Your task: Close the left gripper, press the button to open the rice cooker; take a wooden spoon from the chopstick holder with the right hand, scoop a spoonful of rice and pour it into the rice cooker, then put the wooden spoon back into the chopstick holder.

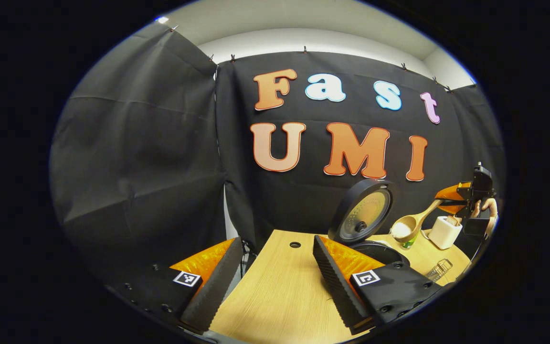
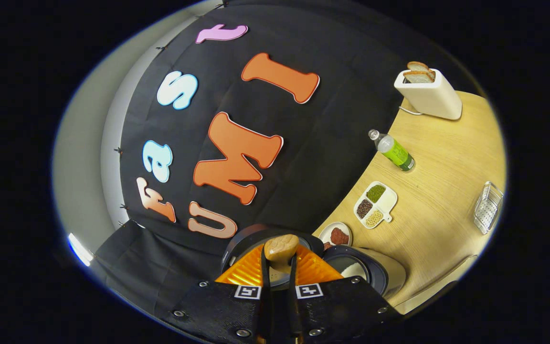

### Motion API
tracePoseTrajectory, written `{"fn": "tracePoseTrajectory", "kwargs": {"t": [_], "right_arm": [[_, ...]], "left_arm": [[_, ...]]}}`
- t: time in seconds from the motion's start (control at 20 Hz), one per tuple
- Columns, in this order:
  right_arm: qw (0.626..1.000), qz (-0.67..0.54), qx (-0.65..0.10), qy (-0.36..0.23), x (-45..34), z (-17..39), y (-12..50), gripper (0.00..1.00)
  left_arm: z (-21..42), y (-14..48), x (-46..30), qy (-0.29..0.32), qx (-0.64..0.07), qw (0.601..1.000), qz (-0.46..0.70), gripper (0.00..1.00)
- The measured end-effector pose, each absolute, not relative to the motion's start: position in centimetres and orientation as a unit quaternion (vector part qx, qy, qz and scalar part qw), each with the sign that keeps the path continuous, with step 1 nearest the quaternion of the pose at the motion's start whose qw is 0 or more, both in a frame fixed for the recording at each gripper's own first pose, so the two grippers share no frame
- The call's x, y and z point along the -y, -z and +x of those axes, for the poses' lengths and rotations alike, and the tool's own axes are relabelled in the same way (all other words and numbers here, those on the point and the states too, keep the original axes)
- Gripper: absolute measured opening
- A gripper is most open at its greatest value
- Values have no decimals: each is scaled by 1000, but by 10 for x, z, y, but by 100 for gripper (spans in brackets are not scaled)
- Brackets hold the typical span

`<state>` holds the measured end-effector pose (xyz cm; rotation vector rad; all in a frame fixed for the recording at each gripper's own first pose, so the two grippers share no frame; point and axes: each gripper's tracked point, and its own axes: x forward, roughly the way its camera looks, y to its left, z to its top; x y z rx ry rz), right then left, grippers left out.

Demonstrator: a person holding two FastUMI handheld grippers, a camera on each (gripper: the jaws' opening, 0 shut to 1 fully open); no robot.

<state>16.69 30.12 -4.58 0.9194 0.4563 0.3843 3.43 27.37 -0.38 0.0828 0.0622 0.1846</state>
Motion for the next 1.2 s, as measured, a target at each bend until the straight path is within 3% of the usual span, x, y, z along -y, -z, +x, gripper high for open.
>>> {"fn": "tracePoseTrajectory", "kwargs": {"t": [1.2], "right_arm": [[912, 318, -162, -200, -330, 168, 21, 12]], "left_arm": [[17, 3, -288, -104, -29, 994, 35, 98]]}}
